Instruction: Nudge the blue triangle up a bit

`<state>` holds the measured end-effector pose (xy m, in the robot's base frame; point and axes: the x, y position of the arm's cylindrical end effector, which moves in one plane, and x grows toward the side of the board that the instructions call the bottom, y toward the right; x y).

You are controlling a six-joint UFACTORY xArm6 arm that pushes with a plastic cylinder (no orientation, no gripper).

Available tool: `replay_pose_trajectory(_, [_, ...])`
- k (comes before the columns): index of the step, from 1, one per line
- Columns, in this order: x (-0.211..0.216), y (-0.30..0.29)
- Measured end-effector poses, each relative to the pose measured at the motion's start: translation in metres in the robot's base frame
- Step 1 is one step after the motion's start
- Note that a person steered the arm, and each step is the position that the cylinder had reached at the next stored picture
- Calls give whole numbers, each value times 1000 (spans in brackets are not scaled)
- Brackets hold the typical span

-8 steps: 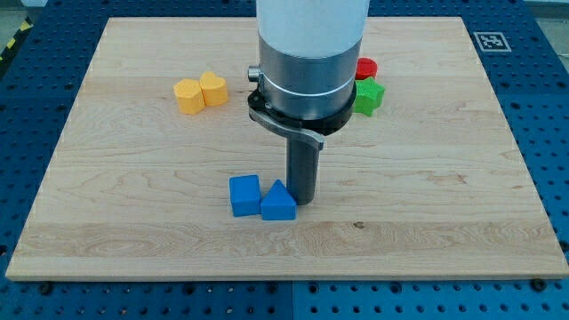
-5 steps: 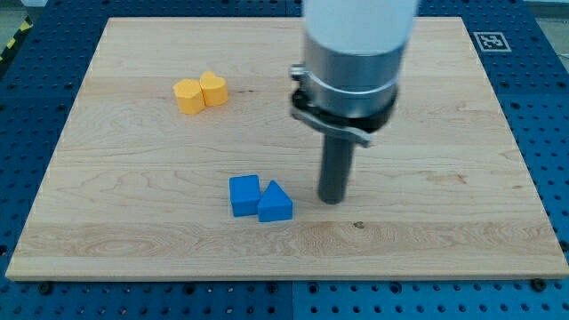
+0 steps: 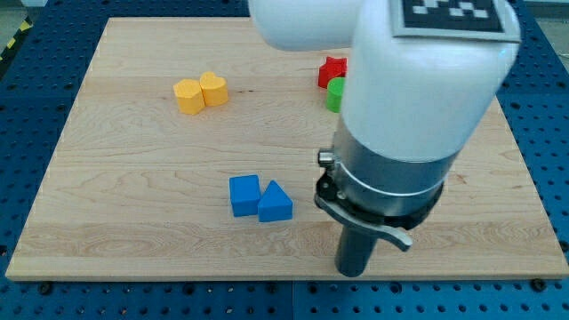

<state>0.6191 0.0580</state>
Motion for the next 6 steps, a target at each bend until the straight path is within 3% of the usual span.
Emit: replay_pose_trajectory(6, [-47,-77])
